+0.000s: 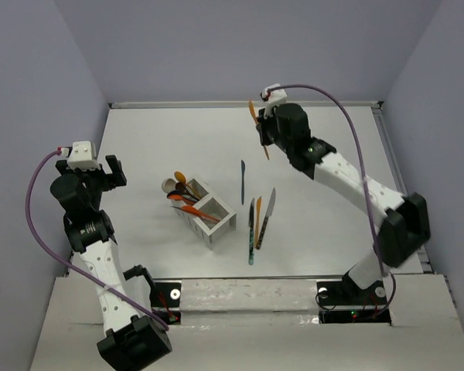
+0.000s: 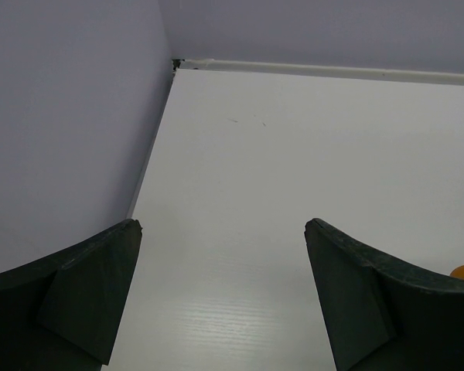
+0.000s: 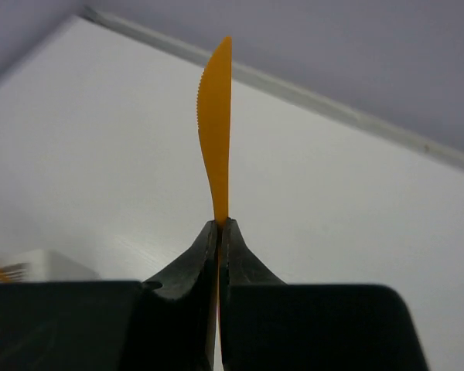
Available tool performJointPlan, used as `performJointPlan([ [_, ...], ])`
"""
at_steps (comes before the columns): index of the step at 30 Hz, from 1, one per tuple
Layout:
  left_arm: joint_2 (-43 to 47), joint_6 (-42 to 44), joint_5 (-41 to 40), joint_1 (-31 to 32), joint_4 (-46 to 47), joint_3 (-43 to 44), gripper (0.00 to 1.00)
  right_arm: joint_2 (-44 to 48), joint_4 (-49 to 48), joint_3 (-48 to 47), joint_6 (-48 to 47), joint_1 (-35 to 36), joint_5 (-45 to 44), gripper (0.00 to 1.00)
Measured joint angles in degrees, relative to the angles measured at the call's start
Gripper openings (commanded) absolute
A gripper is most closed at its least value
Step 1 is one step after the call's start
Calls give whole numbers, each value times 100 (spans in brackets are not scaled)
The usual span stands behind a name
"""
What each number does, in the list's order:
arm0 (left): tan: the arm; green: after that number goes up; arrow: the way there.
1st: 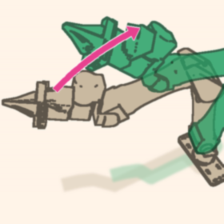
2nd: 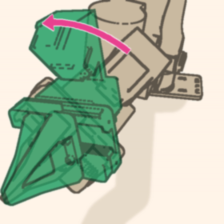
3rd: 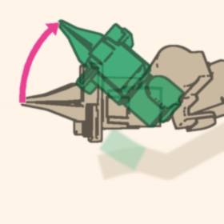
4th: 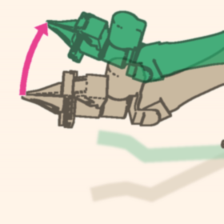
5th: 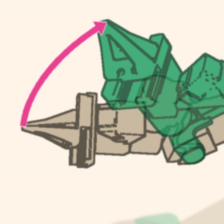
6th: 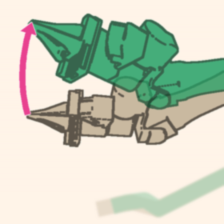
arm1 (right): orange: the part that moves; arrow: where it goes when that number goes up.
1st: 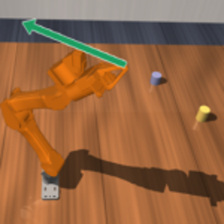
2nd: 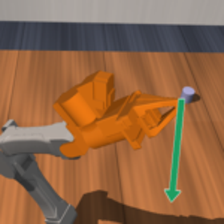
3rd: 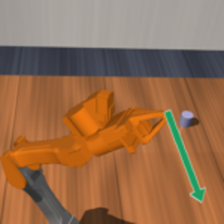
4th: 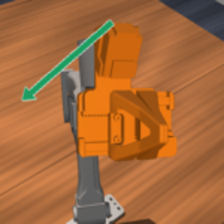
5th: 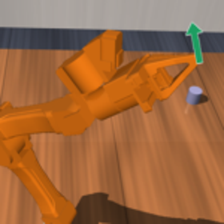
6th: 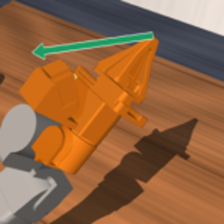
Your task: Sort the eating utensils into containers
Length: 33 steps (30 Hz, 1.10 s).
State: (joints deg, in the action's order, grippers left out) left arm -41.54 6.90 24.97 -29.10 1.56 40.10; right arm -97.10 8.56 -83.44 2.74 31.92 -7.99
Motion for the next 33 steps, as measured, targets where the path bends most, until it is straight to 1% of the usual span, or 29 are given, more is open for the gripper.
performJointPlan([
  [1,9,0,22,-2,-2,0,99,577,-422,348,-142,374,-72,0],
  [3,22,0,68,-20,-2,0,99,1582,-1823,1029,-490,1340,-33,0],
  [4,26,0,87,-28,-2,0,99,1838,-2269,1222,-555,1676,153,0],
  [5,35,0,98,-35,-2,0,99,2094,-2896,1515,-612,2181,380,0],
  [7,59,0,138,-61,-2,-2,99,2293,-3842,2013,-643,2538,682,0],
  [10,125,0,210,-76,0,-4,99,2096,-4684,2621,-673,2645,942,0],
  [16,173,-4,404,-136,42,-26,99,1097,-4909,3390,-708,2750,1451,0],
  [23,243,-7,542,-140,87,-39,99,682,-5331,3462,-811,2778,1784,0],
  [28,240,-11,612,-149,120,-96,99,446,-5571,3762,-1014,2776,1838,0],
  [30,240,-13,623,-151,116,-114,99,332,-5576,3803,-1086,2776,1836,6],
  [31,240,-13,627,-151,120,-116,99,297,-5571,3838,-1119,2776,1834,17],
  [32,240,-13,634,-153,125,-116,99,293,-5569,3866,-1150,2776,1834,22],
  [33,240,-13,638,-153,125,-116,99,297,-5580,3897,-1161,2776,1832,30],
])
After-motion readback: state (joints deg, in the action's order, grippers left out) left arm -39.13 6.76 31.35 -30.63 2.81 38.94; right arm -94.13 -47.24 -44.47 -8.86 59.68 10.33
